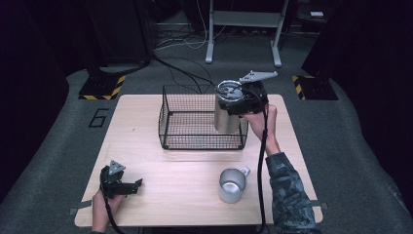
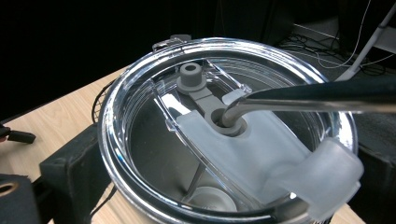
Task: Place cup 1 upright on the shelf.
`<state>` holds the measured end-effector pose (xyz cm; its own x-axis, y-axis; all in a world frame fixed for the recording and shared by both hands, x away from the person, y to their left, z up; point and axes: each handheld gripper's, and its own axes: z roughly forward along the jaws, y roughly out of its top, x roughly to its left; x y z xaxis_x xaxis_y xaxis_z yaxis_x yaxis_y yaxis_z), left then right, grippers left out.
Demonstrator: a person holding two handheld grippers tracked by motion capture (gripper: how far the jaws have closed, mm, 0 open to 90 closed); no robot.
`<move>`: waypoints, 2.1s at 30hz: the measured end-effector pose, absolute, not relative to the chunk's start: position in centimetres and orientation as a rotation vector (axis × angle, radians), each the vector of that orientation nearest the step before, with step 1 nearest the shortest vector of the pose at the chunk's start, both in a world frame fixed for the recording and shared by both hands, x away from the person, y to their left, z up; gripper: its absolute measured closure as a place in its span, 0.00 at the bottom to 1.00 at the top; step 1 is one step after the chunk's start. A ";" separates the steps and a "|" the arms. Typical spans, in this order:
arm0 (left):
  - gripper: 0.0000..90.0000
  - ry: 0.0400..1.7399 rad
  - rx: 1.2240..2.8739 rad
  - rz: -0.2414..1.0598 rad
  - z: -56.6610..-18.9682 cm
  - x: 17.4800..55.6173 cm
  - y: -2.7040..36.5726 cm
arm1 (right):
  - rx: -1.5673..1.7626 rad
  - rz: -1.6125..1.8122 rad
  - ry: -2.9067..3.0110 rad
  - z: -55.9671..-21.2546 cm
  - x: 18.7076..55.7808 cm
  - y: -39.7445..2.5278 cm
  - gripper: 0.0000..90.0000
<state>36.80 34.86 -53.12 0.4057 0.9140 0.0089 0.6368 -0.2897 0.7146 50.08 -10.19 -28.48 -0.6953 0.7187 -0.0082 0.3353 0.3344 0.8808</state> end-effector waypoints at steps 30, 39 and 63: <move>0.00 1.318 2.031 0.561 -53.1 36.8 34.9 | 1.043 1.261 2.169 -30.3 54.4 -8.9 0.04; 0.00 1.307 2.044 0.567 -53.1 36.8 34.9 | 1.047 1.235 2.176 -31.0 55.3 -8.5 0.04; 0.00 1.310 2.048 0.559 -53.1 36.8 34.9 | 1.121 1.170 2.208 -33.6 57.3 -7.6 0.04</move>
<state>36.77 34.94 -53.06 0.4141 0.9101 0.0143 0.6402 -0.3024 0.7062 57.32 -7.58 -33.57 -0.5985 0.8009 0.0196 0.4662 0.3283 0.8215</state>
